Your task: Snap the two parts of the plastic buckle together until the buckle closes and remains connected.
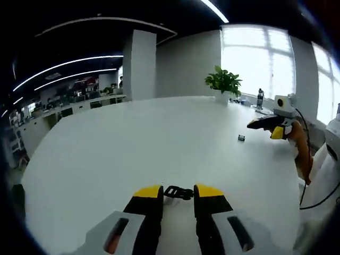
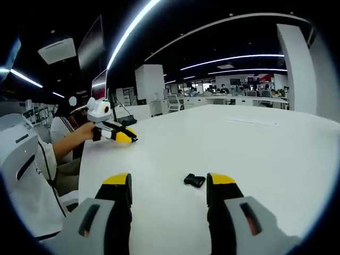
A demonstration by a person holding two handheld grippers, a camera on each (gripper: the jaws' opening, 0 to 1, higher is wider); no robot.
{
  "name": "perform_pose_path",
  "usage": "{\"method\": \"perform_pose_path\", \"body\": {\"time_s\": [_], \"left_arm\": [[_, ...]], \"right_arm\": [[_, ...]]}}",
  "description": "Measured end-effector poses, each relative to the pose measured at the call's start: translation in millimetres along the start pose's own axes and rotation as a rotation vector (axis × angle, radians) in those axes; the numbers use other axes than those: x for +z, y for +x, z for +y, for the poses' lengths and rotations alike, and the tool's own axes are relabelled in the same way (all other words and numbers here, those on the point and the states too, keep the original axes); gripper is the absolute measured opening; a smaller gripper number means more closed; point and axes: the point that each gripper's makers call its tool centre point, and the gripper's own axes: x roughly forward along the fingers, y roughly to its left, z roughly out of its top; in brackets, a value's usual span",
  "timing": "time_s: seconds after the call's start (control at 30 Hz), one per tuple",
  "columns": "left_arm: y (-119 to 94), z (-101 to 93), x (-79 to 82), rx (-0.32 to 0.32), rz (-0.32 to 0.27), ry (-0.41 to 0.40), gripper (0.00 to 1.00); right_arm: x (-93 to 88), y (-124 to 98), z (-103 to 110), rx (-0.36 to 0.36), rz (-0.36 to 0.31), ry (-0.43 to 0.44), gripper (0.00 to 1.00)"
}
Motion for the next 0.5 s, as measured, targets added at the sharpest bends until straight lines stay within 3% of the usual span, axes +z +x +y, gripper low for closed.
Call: {"method": "perform_pose_path", "body": {"time_s": [0.23,0.5], "left_arm": [[-4.0,-6.6,7.8,0.100,-0.050,0.047,0.22],[-8.1,-5.1,10.4,0.172,-0.130,-0.010,0.22]], "right_arm": [[-1.6,-0.9,-1.3,-0.010,0.001,0.001,0.57],[-0.5,-3.7,-2.9,-0.018,-0.001,-0.005,0.57]]}}
